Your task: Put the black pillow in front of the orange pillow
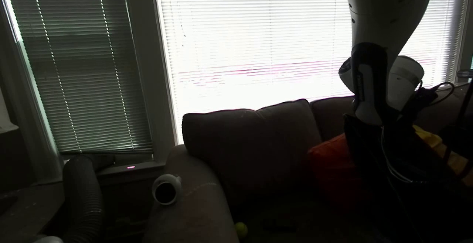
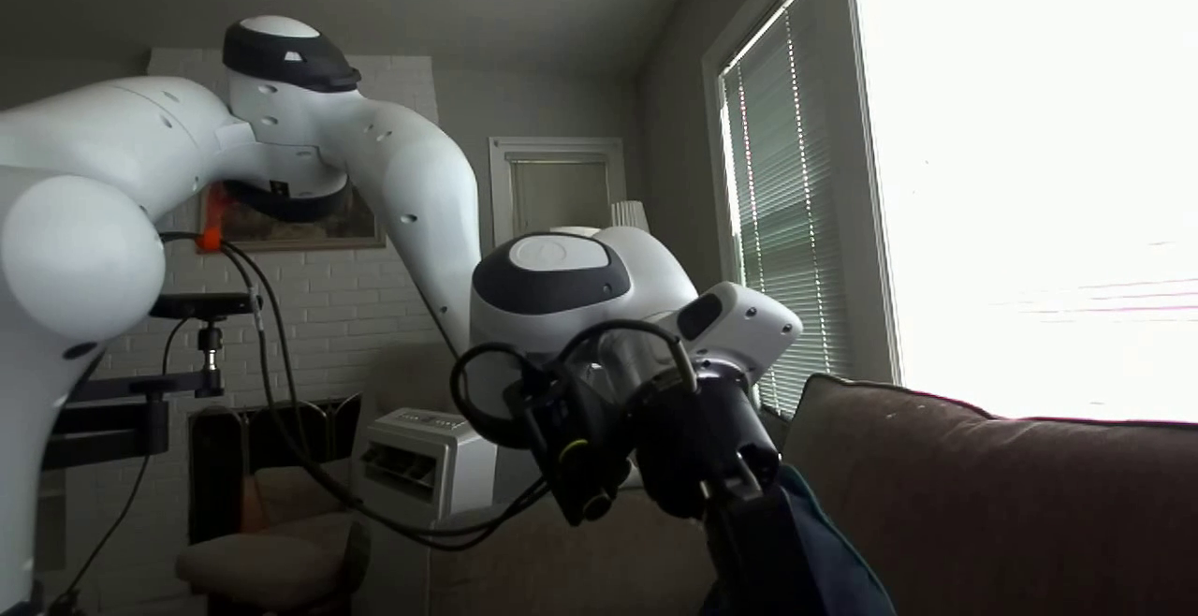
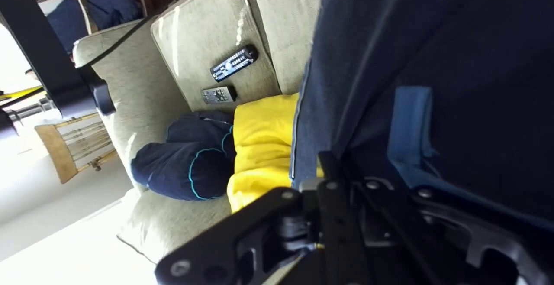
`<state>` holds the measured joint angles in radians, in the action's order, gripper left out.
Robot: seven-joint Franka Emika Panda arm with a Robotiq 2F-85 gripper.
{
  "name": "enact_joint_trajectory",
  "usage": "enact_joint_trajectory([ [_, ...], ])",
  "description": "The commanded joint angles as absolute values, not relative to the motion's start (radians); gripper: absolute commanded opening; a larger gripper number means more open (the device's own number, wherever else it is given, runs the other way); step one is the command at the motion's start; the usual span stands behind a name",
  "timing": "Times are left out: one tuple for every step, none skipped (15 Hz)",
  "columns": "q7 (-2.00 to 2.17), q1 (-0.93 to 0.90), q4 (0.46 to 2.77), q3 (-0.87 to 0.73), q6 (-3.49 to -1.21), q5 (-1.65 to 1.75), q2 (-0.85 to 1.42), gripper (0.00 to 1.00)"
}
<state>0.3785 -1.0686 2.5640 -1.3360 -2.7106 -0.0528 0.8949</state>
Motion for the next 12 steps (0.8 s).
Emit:
enact_joint_trajectory([
  [0.475, -1.070, 2.532, -1.350, -2.715, -0.044, 1.049, 0.01],
  [0.500, -1.071, 2.523, -1.349, -2.705, -0.050, 1.080, 0.01],
  [0.519, -1.069, 2.511, -1.337, -2.695, -0.049, 1.113, 0.01],
  [0.532, -1.058, 2.494, -1.316, -2.680, -0.057, 1.120, 0.01],
  [0.536, -1.051, 2.481, -1.299, -2.668, -0.059, 1.129, 0.01],
  [0.533, -1.043, 2.468, -1.274, -2.662, -0.056, 1.129, 0.01],
  [0.539, -1.030, 2.456, -1.246, -2.679, -0.060, 1.131, 0.01],
  [0.559, -1.017, 2.443, -1.222, -2.720, -0.067, 1.154, 0.01],
  [0.583, -1.005, 2.427, -1.198, -2.749, -0.073, 1.179, 0.01],
  [0.614, -1.000, 2.410, -1.192, -2.788, -0.067, 1.224, 0.01],
  [0.635, -1.001, 2.393, -1.194, -2.809, -0.063, 1.262, 0.01],
  [0.649, -0.998, 2.378, -1.202, -2.824, -0.065, 1.289, 0.01],
])
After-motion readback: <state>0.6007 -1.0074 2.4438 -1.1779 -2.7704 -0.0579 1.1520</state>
